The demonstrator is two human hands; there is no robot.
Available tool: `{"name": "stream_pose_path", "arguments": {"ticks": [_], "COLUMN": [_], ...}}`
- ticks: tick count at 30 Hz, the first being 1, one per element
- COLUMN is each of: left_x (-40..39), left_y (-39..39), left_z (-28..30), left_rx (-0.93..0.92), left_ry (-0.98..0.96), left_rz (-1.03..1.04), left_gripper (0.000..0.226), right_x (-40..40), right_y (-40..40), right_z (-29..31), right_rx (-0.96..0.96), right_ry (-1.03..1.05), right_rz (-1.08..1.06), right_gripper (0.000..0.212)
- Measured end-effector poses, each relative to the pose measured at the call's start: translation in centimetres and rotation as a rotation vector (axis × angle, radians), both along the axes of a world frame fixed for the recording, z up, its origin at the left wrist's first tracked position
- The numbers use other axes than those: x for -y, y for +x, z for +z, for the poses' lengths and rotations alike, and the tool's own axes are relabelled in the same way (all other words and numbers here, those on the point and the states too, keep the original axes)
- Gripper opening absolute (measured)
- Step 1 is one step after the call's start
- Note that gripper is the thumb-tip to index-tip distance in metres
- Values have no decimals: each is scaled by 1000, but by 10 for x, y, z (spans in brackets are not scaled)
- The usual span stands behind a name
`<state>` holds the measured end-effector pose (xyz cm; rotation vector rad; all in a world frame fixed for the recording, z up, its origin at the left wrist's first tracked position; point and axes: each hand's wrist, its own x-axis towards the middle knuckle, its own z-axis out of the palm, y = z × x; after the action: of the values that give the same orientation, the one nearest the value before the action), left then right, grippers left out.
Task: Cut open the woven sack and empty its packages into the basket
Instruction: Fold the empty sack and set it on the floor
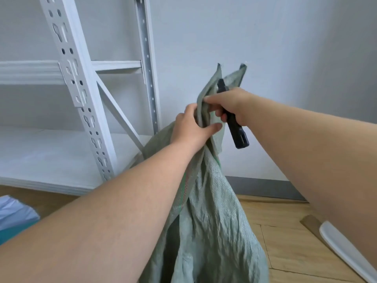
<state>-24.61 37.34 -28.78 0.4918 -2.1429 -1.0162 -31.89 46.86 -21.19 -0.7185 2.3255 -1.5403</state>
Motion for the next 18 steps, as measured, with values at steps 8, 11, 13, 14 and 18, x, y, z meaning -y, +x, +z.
{"name": "stream_pose_path", "arguments": {"ticks": [8, 11, 13, 14, 18], "left_x": [31, 44, 49, 49, 37], "left_y": [23, 39, 43, 44, 42], "left_z": [15, 6, 0, -2, -2], "left_rx": [93, 109, 150, 164, 174], "left_ry": [111, 318, 350, 336, 274], "left_rz": [145, 50, -4, -21, -83], "left_gripper": [29, 43, 48, 48, 47], "right_x": [-2, -11, -15, -16, -5], "right_y": [-7, -22, -24, -23, -11], "right_z": [-14, -21, -22, -20, -10], "right_rx": [-268, -349, -446, -549, -803], "right_ry": [-136, -94, -52, -22, 262], "right_rz": [-145, -220, -202, -181, 85], "right_gripper": [49, 92, 100, 99, 75]}}
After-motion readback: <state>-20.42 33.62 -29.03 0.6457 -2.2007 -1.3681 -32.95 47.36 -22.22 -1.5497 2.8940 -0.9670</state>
